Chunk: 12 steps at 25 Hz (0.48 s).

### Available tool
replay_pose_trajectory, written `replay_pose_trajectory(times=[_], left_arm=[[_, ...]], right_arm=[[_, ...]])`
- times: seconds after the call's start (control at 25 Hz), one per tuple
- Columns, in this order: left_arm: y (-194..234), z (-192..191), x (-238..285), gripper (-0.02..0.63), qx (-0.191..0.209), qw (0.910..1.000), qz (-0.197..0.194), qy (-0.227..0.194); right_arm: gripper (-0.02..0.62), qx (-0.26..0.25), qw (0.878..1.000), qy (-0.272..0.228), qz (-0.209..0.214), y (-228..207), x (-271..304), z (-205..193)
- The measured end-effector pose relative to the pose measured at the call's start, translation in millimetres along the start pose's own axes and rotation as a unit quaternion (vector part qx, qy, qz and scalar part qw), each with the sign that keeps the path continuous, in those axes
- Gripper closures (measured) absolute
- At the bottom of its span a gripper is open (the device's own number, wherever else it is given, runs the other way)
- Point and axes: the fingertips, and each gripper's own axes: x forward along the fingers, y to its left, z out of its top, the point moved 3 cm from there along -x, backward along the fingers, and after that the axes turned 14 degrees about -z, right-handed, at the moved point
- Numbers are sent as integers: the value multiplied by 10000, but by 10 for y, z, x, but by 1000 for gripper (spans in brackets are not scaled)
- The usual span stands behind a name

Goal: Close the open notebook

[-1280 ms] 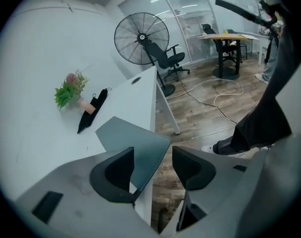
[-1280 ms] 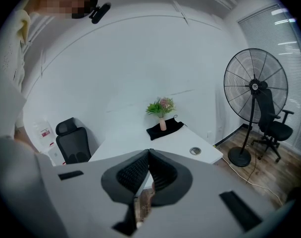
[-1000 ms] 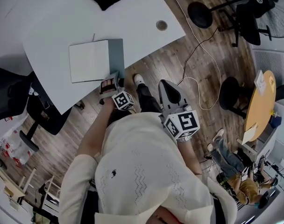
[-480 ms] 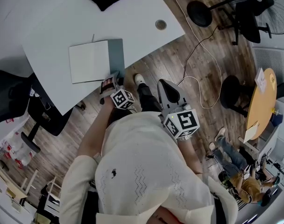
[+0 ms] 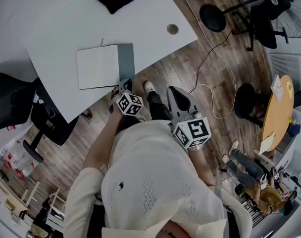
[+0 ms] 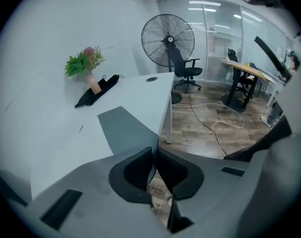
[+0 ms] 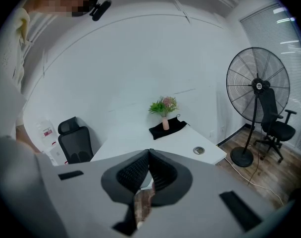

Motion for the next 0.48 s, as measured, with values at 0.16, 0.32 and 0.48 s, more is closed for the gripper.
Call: replay_pose_trajectory(times=[0.16, 0.32, 0.48], left_arm=[[35, 24, -67, 577, -780, 9958, -345, -318], [85, 57, -162, 577, -1492, 9852, -543, -643], [97, 95, -239, 577, -1585, 9831, -433, -804]], right_arm=[[594, 14, 10000, -36, 28, 38, -26, -1], [594, 6, 10000, -43, 45, 80, -31, 1], [594, -23, 10000, -52, 66, 127, -27, 3]])
